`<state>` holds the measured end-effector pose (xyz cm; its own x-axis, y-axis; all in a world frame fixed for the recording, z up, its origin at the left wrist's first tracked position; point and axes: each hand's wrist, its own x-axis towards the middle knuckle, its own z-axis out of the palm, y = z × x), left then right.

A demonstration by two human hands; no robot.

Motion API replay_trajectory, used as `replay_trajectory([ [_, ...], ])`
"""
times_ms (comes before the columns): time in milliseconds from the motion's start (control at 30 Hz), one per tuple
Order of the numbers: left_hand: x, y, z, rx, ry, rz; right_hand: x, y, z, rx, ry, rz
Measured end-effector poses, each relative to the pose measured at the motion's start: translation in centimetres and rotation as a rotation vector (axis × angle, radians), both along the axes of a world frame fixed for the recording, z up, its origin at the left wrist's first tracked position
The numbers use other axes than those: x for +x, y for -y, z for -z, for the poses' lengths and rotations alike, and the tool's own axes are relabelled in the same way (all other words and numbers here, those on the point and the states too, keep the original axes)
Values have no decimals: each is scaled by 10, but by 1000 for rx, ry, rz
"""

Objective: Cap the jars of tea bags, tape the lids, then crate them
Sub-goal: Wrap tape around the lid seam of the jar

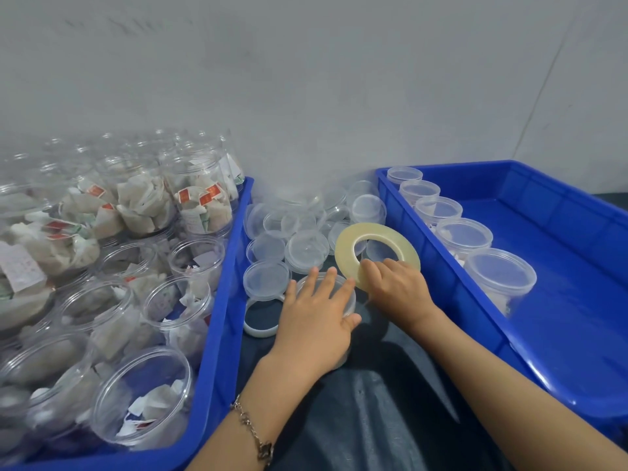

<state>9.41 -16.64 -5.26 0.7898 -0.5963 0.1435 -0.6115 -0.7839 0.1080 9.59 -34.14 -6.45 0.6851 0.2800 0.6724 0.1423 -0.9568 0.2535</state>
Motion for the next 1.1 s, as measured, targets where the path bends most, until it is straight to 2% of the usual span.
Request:
replay_trajectory([
  [100, 2, 0, 3, -37, -14, 7, 5, -7, -2, 15, -23, 30],
  [267, 2, -3, 8, -124, -32, -3, 13, -23, -3, 124, -93, -51],
  [433, 1, -3, 6, -177, -10, -7, 17, -27, 9, 357, -424, 70],
  [533, -3, -3, 5, -169, 47, -28, 7, -23, 6, 569, -491, -53],
  [600, -4, -3, 2, -179, 37, -43, -1, -14, 4, 620, -491, -110],
  [700, -7, -8, 1, -209, -20, -34, -21, -1, 3, 442, -406, -75],
  [833, -15, -16, 1, -201, 47, -5, -41, 15, 3, 234, -151, -25],
  [933, -16, -17, -2, -207, 61, 77, -39, 20, -2, 110, -49, 45],
  [1100, -12, -24, -6, -285, -36, 187, -24, 5, 0, 71, 19, 135],
])
